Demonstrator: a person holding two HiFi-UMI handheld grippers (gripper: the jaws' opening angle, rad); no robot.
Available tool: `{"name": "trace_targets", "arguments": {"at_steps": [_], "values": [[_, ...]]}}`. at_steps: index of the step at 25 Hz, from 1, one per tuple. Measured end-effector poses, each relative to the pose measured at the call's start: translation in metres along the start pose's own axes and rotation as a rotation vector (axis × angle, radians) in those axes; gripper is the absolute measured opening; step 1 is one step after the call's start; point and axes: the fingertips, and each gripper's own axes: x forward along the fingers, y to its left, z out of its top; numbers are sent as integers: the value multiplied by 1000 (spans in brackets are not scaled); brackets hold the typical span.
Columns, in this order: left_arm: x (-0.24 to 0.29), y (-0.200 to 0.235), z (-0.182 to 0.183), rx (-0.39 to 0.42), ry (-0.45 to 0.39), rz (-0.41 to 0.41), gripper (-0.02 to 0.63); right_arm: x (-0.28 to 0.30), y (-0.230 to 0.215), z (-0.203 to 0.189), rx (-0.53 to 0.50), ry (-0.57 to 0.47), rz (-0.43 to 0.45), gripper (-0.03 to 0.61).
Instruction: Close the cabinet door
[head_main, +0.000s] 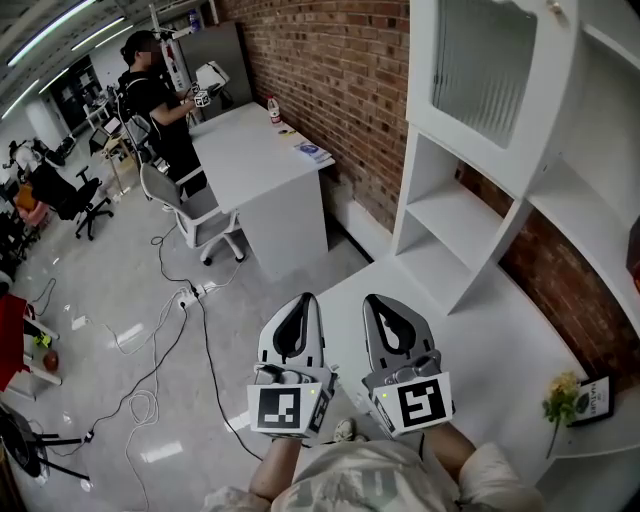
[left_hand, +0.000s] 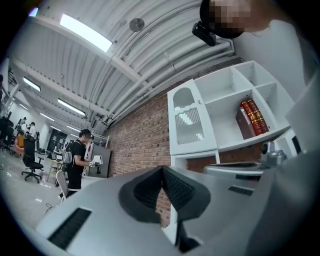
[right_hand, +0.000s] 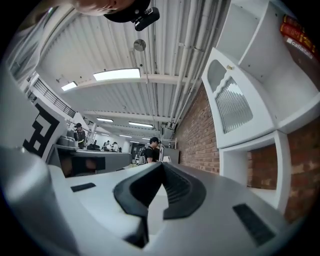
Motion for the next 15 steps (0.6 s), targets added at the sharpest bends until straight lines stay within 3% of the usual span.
{"name": "trace_targets", "arguments": {"at_steps": [11, 15], "values": [[-2, -2, 6, 10, -13, 8, 14, -5, -2, -7, 18, 19, 0, 15], [-6, 3, 1, 10, 18, 35, 14, -4, -3, -9, 21, 22, -2, 15]]}}
